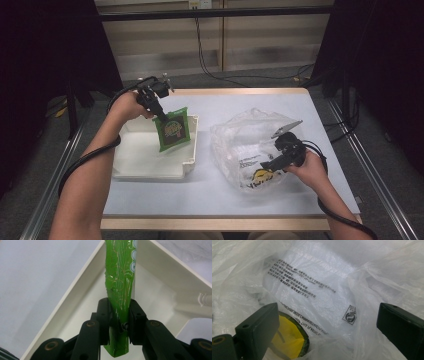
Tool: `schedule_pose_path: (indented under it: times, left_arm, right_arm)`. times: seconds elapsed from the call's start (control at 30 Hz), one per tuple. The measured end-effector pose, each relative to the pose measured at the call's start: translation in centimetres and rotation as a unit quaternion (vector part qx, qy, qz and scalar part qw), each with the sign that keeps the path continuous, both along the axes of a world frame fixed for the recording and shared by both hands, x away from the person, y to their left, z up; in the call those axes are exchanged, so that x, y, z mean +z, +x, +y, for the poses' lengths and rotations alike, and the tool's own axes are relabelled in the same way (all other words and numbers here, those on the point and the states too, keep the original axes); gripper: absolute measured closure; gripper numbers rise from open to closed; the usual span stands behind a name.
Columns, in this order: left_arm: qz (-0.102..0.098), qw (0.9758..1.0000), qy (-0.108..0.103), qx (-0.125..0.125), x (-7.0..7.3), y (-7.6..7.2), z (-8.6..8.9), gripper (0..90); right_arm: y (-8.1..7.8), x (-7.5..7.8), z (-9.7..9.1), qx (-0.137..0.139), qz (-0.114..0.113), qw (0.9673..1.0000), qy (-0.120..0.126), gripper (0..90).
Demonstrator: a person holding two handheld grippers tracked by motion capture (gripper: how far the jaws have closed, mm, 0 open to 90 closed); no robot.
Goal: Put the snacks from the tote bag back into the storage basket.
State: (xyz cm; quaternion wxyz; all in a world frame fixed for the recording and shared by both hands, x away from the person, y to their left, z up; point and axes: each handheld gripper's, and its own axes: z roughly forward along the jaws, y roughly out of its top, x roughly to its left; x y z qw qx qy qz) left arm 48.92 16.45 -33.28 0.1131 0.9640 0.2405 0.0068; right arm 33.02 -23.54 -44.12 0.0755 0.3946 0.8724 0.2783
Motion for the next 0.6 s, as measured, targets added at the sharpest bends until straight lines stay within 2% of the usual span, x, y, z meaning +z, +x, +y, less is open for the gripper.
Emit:
schedule_pose_path:
  times: [0.1, 0.13, 0.2, 0.23, 0.3, 0.4, 0.47, 0.5, 0.57, 0.6]
  left_arm:
    - [-0.001, 1.0, 0.001, -0.007, -0.11, 0.16, -0.1, 74.4]
    - [0.007, 1.0, -0.001, -0.004, -0.1, 0.19, -0.17, 74.4]
    - [0.0, 1.0, 0.003, -0.007, -0.28, 0.26, -0.24, 74.4]
    - [0.007, 0.9997, 0.014, -0.02, -0.11, 0.46, -0.22, 74.4]
    - [0.007, 0.9999, 0.002, -0.01, -0.16, 0.44, -0.3, 74.5]
    - [-0.004, 0.9999, -0.001, -0.012, -0.21, 0.48, -0.49, 74.4]
    - [-0.001, 0.9998, 0.001, -0.02, -0.13, 0.68, -0.59, 74.2]
    - [-0.007, 0.9999, -0.004, -0.014, -0.31, 0.59, -0.71, 74.2]
    - [-0.011, 0.9996, -0.001, -0.024, -0.41, 0.69, -0.87, 74.1]
    - [-0.005, 0.9996, 0.001, -0.028, -0.4, 0.77, -0.93, 74.1]
  right_arm:
    - [-0.02, 0.01, 0.02, 0.0, -0.001, 1.0, 0.0, 4.3]
    - [-0.05, -0.02, 0.06, -0.001, 0.0, 1.0, 0.0, 4.3]
    - [-0.09, -0.04, 0.14, -0.002, 0.001, 1.0, 0.001, 4.3]
    - [-0.11, -0.03, 0.16, -0.002, 0.002, 1.0, 0.001, 4.3]
    - [-0.12, 0.0, 0.09, -0.001, 0.001, 1.0, -0.001, 4.3]
    - [-0.12, -0.07, 0.0, -0.001, 0.0, 1.0, 0.0, 4.3]
    - [-0.08, -0.13, -0.07, 0.0, 0.0, 1.0, -0.004, 4.3]
    - [-0.08, -0.16, -0.07, 0.0, 0.001, 1.0, -0.003, 4.3]
    - [-0.09, -0.16, -0.04, -0.003, 0.002, 1.0, -0.001, 4.3]
    - [-0.12, -0.1, -0.07, -0.005, 0.003, 1.0, -0.002, 4.3]
